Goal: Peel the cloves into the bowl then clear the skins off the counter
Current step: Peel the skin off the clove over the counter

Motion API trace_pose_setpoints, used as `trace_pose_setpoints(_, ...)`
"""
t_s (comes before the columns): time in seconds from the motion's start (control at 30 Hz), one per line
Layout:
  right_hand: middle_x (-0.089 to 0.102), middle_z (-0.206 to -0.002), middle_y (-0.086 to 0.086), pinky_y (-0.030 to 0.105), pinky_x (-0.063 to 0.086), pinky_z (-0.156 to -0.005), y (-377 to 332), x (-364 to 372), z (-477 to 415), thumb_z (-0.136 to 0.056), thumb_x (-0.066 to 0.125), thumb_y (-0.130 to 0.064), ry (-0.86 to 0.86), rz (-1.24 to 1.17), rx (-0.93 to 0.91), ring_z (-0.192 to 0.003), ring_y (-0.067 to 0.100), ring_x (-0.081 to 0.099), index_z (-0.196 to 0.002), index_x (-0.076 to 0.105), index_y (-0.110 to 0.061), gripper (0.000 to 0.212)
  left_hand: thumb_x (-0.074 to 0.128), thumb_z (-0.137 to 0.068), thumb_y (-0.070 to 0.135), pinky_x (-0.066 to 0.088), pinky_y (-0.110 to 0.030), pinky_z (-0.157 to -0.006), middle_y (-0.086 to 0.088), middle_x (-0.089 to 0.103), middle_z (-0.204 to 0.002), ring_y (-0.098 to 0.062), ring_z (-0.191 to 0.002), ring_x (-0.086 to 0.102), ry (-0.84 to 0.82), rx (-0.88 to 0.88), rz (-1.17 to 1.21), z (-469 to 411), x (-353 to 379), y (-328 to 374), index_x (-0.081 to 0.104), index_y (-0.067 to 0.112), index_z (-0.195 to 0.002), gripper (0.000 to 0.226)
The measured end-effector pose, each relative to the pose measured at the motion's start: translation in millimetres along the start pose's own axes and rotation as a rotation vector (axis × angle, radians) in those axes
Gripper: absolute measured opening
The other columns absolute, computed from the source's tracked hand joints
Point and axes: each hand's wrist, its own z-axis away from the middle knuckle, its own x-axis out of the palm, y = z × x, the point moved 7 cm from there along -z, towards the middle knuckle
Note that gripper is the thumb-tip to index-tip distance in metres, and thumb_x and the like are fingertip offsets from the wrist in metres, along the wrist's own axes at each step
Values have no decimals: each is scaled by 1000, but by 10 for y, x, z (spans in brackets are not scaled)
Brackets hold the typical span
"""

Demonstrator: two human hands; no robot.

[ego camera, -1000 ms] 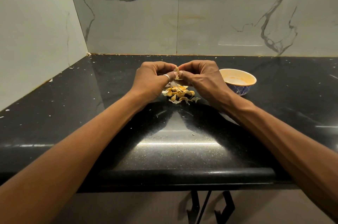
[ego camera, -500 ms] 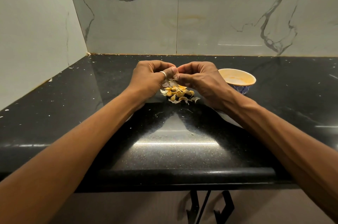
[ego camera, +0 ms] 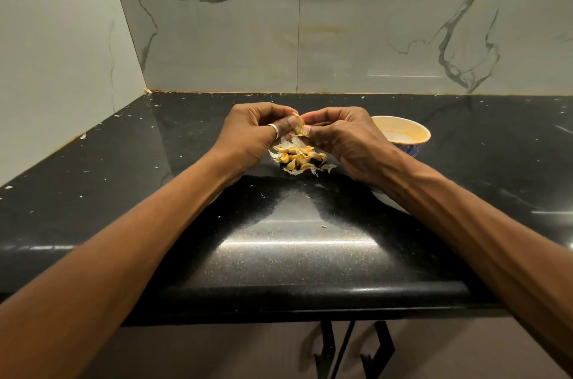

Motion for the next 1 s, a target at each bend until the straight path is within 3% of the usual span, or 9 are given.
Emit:
trace_pose_setpoints(0.17,73,-96,21,30,62,-79,-12,4,-8,-87,63,13,-2,14,-17,-84,25,73,-103,70,5,19,68,-91,4,52,-14,-62,-4,74,-86,-4,-70,69,14,-50,54,6,6,-20,73,7,-105,15)
trace_pose_setpoints(0.43,72,-95,18,35,60,-87,3,23,-48,-88,63,12,-3,-31,-33,-88,26,70,-101,70,2,18,64,-93,-1,59,-20,-72,-10,73,-91,-8,-73,71,57,-172,210,-29,16,-115,72,8,-99,13)
trace_pose_setpoints(0.57,72,-100,22,37,61,-88,40,13,-81,-89,64,10,22,-20,-23,-89,27,71,-104,69,2,17,65,-94,3,62,-31,-78,-11,75,-96,-14,-80,72,33,-133,137,-34,17,-107,72,13,-103,16)
trace_pose_setpoints(0.77,71,-104,24,32,61,-84,41,3,-90,-90,64,9,27,-1,-30,-89,26,72,-102,68,2,15,74,-87,5,61,-36,-82,-7,75,-96,-21,-92,74,-13,-77,-6,-39,41,-66,68,16,-117,32)
trace_pose_setpoints(1.0,73,-95,19,33,61,-84,14,46,-40,-90,69,-2,-23,106,-87,-87,25,73,-100,70,-1,10,76,-87,13,62,-38,-81,-7,75,-93,-21,-86,74,35,-4,-213,-41,5,-59,69,18,-113,27)
